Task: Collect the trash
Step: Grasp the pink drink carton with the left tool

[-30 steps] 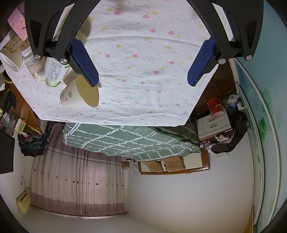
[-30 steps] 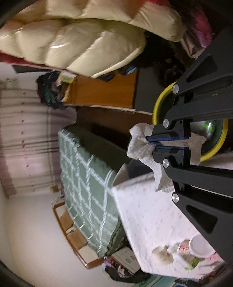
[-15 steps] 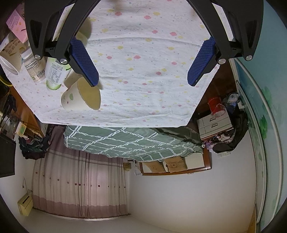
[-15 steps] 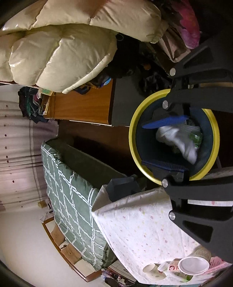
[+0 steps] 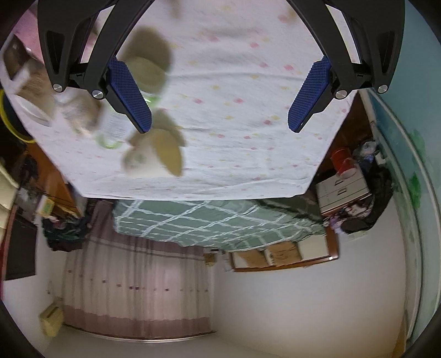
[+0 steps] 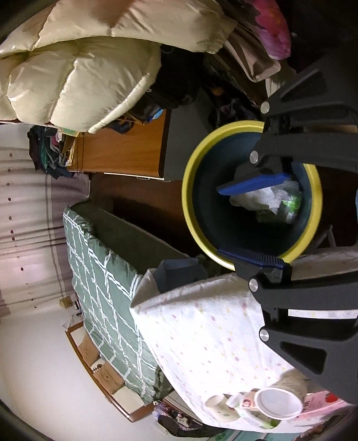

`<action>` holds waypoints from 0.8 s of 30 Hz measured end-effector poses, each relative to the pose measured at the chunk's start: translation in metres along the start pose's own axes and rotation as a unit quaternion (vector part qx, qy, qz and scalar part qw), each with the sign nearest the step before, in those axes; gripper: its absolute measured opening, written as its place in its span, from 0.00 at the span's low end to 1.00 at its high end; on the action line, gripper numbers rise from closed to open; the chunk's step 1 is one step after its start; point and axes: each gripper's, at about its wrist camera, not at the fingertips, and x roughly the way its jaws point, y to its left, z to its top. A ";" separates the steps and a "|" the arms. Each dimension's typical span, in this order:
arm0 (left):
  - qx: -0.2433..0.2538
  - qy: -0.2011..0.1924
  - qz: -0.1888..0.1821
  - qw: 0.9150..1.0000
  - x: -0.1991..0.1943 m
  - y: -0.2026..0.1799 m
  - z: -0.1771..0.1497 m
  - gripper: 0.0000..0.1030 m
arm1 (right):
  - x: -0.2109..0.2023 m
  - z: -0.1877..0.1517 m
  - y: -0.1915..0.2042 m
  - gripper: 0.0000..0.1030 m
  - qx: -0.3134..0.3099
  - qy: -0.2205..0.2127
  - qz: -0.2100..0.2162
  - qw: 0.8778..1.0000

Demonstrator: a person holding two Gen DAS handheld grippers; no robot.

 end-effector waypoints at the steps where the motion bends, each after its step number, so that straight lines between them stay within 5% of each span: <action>1: 0.007 0.002 -0.012 1.000 -0.011 -0.009 -0.004 0.95 | -0.002 -0.003 0.001 0.37 -0.002 -0.001 0.002 1.000; 11: 0.049 0.086 -0.141 0.985 -0.078 -0.116 -0.052 0.95 | -0.020 -0.010 0.005 0.39 -0.007 -0.022 0.025 0.999; 16: 0.071 0.125 -0.136 0.980 -0.068 -0.157 -0.079 0.95 | -0.021 -0.015 0.012 0.39 -0.009 -0.022 0.042 0.999; 24: 0.052 0.148 -0.097 0.983 -0.055 -0.122 -0.086 0.95 | -0.021 -0.019 0.013 0.39 -0.012 -0.023 0.043 0.999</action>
